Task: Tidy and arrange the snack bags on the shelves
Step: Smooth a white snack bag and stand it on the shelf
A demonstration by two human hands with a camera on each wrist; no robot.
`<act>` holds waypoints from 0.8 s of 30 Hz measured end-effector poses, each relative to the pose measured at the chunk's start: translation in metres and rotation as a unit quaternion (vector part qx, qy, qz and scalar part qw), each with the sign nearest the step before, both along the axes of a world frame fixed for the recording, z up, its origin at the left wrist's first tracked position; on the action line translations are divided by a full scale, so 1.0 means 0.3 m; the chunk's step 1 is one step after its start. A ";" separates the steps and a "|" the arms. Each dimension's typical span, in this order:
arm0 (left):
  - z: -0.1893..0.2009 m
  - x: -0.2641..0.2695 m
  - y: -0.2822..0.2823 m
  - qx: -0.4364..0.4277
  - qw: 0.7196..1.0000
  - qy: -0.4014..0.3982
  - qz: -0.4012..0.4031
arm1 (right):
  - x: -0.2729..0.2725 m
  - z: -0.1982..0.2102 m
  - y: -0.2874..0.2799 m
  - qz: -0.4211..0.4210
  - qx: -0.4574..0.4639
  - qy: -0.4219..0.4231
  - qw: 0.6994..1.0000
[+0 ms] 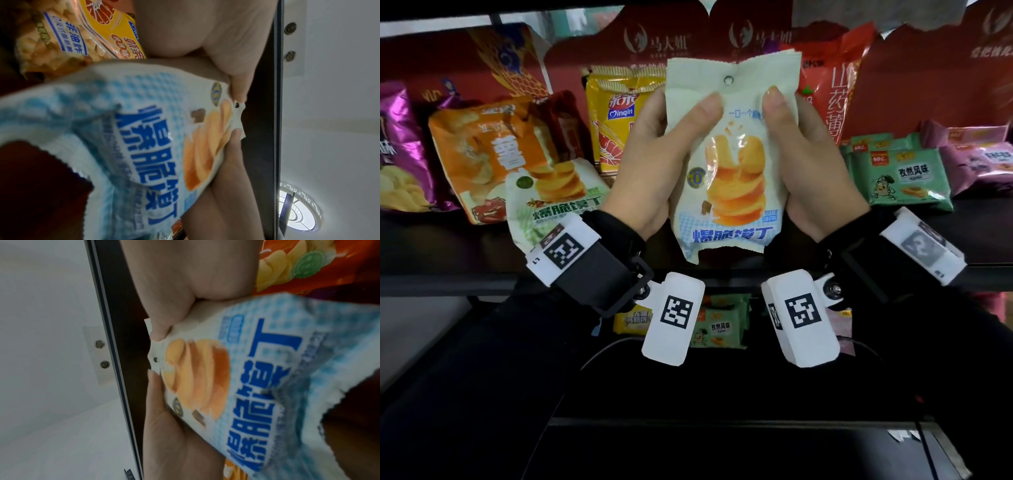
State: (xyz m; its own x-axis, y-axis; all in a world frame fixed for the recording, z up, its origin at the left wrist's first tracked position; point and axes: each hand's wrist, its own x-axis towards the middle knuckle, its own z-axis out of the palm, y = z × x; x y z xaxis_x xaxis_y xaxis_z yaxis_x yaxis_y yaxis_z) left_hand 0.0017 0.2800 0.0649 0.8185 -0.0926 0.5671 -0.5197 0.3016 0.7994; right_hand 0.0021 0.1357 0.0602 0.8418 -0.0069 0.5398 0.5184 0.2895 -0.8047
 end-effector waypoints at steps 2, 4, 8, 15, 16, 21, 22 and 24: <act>0.008 -0.005 -0.001 -0.024 0.999 0.015 -0.017 | 0.006 -0.006 0.001 -0.016 0.017 0.000 1.000; 0.011 -0.002 0.001 -0.039 0.999 0.025 -0.024 | 0.008 -0.015 0.004 -0.020 0.028 -0.002 0.999; 0.001 0.008 -0.001 -0.045 0.998 0.024 -0.037 | 0.009 -0.024 0.005 -0.026 0.024 -0.008 0.999; -0.019 0.022 0.025 0.001 0.999 0.031 -0.005 | 0.024 -0.084 -0.027 -0.017 -0.117 0.045 0.992; -0.029 0.022 0.029 0.045 0.998 0.028 0.016 | 0.024 -0.098 -0.029 -0.002 -0.127 0.053 0.991; -0.113 0.024 0.035 0.173 0.982 0.052 0.052 | 0.024 -0.111 -0.034 -0.042 -0.094 0.050 0.993; -0.125 0.024 0.036 0.192 0.979 0.054 0.049 | 0.025 -0.107 -0.035 -0.055 -0.094 0.046 0.993; -0.142 0.026 0.040 0.207 0.976 0.058 0.044 | 0.022 -0.104 -0.029 -0.063 -0.092 0.038 0.993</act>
State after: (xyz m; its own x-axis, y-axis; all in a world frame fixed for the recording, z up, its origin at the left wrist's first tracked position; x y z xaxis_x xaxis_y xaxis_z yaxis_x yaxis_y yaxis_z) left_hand 0.0094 0.2919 0.0223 0.8899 -0.2199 0.3996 -0.4282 -0.1006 0.8981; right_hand 0.0086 0.1271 0.0290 0.8785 -0.0209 0.4773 0.4775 0.0704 -0.8758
